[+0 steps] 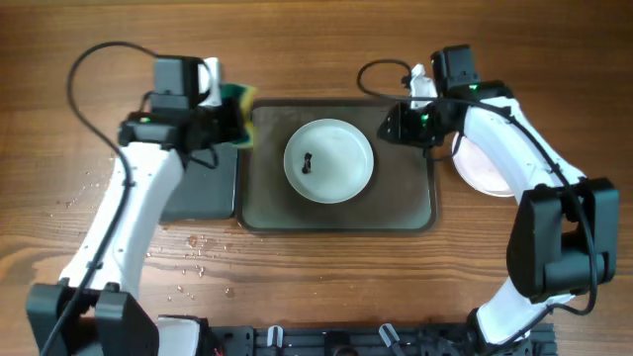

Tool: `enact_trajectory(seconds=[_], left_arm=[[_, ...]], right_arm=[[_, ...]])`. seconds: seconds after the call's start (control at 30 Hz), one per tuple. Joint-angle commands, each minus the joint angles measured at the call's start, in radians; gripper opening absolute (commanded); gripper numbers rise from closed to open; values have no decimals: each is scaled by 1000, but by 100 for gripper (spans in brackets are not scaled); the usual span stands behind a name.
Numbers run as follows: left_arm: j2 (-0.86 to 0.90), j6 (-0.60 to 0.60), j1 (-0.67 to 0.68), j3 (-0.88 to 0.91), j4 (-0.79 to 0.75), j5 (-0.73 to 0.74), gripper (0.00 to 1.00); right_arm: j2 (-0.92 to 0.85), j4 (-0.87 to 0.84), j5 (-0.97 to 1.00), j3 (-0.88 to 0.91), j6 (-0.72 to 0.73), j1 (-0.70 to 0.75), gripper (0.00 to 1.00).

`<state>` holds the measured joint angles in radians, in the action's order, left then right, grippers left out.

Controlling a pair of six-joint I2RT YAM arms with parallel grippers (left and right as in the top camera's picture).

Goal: Clean dirty plates on tray and stack at the side
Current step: 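Bring the sponge with the left gripper onto the held plate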

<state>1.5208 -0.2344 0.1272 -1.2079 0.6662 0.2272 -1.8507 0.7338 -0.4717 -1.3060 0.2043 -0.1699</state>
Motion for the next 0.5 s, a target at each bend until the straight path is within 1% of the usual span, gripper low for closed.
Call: enact_trajectory(seconds=[0.0,0.03,0.13,0.17,0.2,0.33,0.47], left_arm=[[32,-74,89,-24,-28,19,4],[39,-74,109,-24,-34,19,4],[71,-89,162,-23,-58,18,4],[82,-93,175,-23,-65,18,4],[96,-97,186,-23,-73,17,4],[156,-122,224,-23,-111,16,4],[196,-122,245,-23,-140,16,4]], right_arm=[[-16,-9,14,63,5,-27,43],[-16,-17,21,75,8,-32,42],[-16,-71,28,112,16,-49,27],[-16,-92,29,122,33,-53,23],[-16,-103,32,129,47,-56,22],[-16,-169,108,169,142,-67,23],[-16,-233,105,217,172,-68,22]])
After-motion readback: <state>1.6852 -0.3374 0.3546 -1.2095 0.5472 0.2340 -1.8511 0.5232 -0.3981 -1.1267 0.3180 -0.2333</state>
